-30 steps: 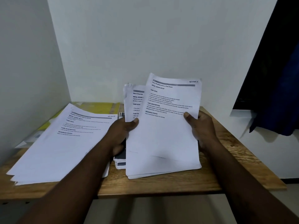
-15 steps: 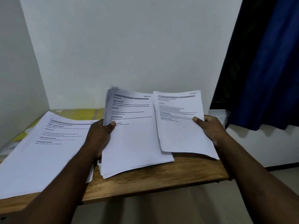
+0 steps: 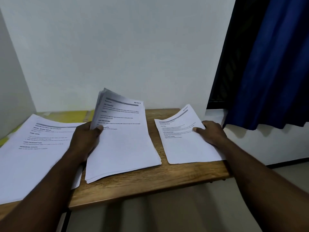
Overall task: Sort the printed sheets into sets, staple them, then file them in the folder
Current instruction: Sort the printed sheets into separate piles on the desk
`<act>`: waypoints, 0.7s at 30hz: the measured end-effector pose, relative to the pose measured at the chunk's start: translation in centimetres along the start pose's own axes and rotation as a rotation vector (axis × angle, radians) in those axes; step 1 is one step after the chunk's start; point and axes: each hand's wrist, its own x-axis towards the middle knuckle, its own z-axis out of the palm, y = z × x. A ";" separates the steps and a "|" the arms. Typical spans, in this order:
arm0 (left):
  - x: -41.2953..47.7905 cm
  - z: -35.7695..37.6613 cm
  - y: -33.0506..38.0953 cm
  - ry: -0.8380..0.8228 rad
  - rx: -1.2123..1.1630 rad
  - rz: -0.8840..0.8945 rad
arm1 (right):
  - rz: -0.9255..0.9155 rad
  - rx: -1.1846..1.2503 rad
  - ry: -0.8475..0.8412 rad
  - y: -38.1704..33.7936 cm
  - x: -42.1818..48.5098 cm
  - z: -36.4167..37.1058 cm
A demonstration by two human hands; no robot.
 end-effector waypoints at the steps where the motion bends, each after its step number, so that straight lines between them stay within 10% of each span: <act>1: 0.0 0.0 -0.1 -0.001 0.006 0.001 | 0.003 -0.001 0.021 -0.2 0.0 0.2; 21: -0.6 0.7 0.1 0.003 0.043 0.077 | -0.069 -0.162 0.087 -2.3 -1.2 2.0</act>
